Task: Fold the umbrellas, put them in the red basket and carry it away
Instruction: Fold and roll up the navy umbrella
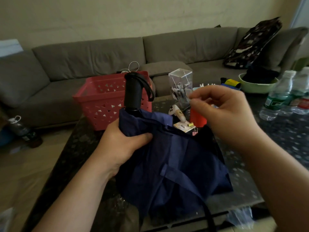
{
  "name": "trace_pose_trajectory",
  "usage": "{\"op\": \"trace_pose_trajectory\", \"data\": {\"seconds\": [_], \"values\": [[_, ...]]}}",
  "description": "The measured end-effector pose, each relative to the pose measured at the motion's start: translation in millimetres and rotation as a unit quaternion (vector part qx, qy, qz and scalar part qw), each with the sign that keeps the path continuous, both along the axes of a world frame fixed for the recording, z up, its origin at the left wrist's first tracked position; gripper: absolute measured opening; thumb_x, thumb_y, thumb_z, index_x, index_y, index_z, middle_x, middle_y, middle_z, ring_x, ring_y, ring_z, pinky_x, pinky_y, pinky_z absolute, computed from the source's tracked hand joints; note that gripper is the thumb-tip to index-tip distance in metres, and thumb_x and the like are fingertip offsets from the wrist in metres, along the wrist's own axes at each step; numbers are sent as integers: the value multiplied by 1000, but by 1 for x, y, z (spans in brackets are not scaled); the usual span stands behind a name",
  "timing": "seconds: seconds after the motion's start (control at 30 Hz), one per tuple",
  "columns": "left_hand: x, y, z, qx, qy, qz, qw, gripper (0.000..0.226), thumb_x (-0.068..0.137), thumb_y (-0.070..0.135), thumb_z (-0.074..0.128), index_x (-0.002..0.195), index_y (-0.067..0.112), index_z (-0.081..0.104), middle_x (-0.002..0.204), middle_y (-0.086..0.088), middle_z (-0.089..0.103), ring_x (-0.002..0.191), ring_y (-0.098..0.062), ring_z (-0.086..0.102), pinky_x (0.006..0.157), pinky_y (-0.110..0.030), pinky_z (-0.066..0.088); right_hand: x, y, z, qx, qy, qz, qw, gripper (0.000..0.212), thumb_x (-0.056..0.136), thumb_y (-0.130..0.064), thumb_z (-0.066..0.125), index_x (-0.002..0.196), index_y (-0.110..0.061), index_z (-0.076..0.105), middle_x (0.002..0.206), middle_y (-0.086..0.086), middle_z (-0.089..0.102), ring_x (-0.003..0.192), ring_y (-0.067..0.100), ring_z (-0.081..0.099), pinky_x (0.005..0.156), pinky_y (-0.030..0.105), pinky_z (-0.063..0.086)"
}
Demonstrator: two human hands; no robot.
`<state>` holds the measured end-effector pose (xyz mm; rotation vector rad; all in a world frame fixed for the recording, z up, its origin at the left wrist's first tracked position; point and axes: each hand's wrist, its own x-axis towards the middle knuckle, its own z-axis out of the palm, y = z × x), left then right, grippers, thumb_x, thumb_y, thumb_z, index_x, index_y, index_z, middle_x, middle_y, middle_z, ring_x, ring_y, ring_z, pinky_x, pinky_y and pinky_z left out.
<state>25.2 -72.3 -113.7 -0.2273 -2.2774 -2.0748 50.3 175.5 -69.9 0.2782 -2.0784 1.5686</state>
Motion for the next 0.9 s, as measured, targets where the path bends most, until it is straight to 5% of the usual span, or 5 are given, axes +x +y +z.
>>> {"op": "trace_pose_trajectory", "data": {"seconds": [0.27, 0.3, 0.4, 0.7, 0.9], "values": [[-9, -26, -7, 58, 45, -45, 996, 54, 79, -1, 88, 128, 2, 67, 123, -18, 75, 116, -38, 72, 102, -63, 55, 6, 28, -10, 5, -32, 27, 999, 13, 90, -21, 80, 87, -34, 80, 75, -4, 68, 71, 14, 56, 68, 27, 48], [-11, -28, -9, 65, 50, -46, 996, 60, 76, 9, 93, 130, 2, 67, 125, -19, 75, 117, -39, 71, 103, -63, 55, 10, 27, -9, -1, -24, 44, 999, 6, 86, -31, 83, 90, -34, 80, 78, -4, 68, 74, 15, 57, 69, 25, 49], [-12, -31, -10, 85, 63, -33, 994, 90, 54, 44, 103, 127, 4, 69, 125, -18, 75, 117, -38, 71, 101, -54, 56, 21, 20, -7, -4, 21, 121, 992, 41, 76, -63, 83, 104, -34, 79, 86, 0, 68, 78, 20, 57, 72, 30, 49], [-15, -32, -12, 80, 70, -65, 992, 100, 52, 42, 103, 132, -1, 63, 126, -22, 73, 120, -45, 68, 101, -58, 56, 33, -35, -5, 170, 79, 144, 972, 22, 91, -29, 78, 114, -29, 77, 77, -7, 59, 71, 16, 59, 70, 18, 43], [-5, -22, -17, 78, 75, -165, 980, 109, 53, 51, 99, 142, 2, 59, 137, -21, 68, 131, -40, 63, 109, -57, 51, 18, -48, -3, 193, -11, 65, 979, 5, 87, -27, 80, 87, -30, 77, 73, -10, 68, 60, 3, 58, 61, 13, 43]]}}
